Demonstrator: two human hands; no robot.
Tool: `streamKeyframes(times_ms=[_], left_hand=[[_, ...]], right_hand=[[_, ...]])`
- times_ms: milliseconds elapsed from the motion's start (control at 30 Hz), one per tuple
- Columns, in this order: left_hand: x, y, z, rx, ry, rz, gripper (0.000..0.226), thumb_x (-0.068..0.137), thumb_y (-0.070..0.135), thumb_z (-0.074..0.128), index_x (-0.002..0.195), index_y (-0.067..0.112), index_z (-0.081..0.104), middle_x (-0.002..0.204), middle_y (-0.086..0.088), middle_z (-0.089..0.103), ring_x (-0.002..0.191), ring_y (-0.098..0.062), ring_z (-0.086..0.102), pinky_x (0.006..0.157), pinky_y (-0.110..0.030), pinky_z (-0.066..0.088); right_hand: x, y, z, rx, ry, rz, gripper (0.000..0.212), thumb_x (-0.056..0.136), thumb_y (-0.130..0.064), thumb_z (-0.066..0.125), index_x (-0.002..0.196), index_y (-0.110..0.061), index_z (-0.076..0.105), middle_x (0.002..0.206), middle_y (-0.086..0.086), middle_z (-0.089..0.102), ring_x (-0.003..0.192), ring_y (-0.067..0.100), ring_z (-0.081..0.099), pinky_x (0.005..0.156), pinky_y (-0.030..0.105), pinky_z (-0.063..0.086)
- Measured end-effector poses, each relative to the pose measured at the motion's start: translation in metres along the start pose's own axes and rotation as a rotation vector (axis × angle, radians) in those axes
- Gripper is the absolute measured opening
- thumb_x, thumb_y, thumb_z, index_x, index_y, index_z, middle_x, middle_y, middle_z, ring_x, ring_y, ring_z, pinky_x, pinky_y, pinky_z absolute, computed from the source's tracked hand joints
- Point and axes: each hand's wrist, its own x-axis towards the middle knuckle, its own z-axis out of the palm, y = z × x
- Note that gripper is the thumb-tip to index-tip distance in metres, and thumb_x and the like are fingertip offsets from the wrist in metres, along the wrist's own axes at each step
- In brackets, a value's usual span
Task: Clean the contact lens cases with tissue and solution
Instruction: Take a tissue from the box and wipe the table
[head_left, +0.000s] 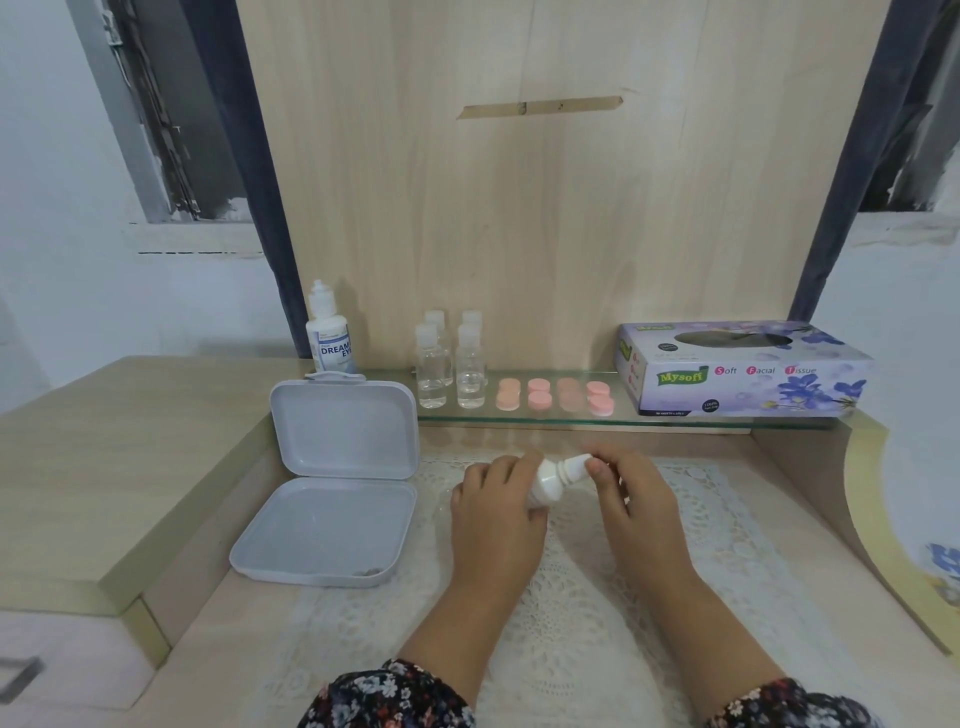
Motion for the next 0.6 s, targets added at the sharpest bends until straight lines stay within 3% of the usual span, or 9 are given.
streamKeyframes(times_ms=[100,400,533,600], left_hand=[[0.0,0.001,0.0,-0.005,-0.003,0.007,0.068,0.059,0.024,0.087,0.115,0.032,0.049,0.099,0.01,0.066,0.083,-0.021,0.059,0.065,-0.034,0.047],[-0.002,-0.001,0.0,-0.016,-0.022,0.0,0.063,0.062,0.025,0.083,0.115,0.033,0.049,0.098,0.011,0.066,0.082,-0.02,0.058,0.064,-0.034,0.048],[0.001,-0.002,-0.006,-0.15,-0.129,-0.095,0.048,0.072,0.031,0.073,0.117,0.029,0.056,0.103,0.011,0.063,0.092,-0.018,0.054,0.074,-0.034,0.047],[0.006,0.001,-0.015,-0.252,-0.161,-0.156,0.043,0.073,0.032,0.073,0.113,0.028,0.057,0.103,0.013,0.058,0.095,-0.015,0.053,0.076,-0.034,0.046]], right_hand=[[0.0,-0.003,-0.001,0.024,-0.003,0.029,0.012,0.095,-0.018,0.055,0.1,-0.024,0.064,0.093,-0.018,0.061,0.09,-0.008,0.053,0.074,0.004,0.037],[0.0,-0.006,-0.002,0.015,-0.004,0.036,0.009,0.094,-0.02,0.058,0.097,-0.025,0.064,0.089,-0.016,0.06,0.086,-0.006,0.052,0.071,0.004,0.036],[0.005,-0.017,0.0,0.027,-0.011,-0.016,0.011,0.095,-0.022,0.056,0.1,-0.024,0.065,0.088,-0.019,0.061,0.084,-0.006,0.053,0.071,0.004,0.035],[0.009,-0.026,0.001,0.049,-0.028,-0.061,0.021,0.095,-0.028,0.051,0.109,-0.02,0.066,0.095,-0.022,0.061,0.088,-0.009,0.053,0.073,0.003,0.035]])
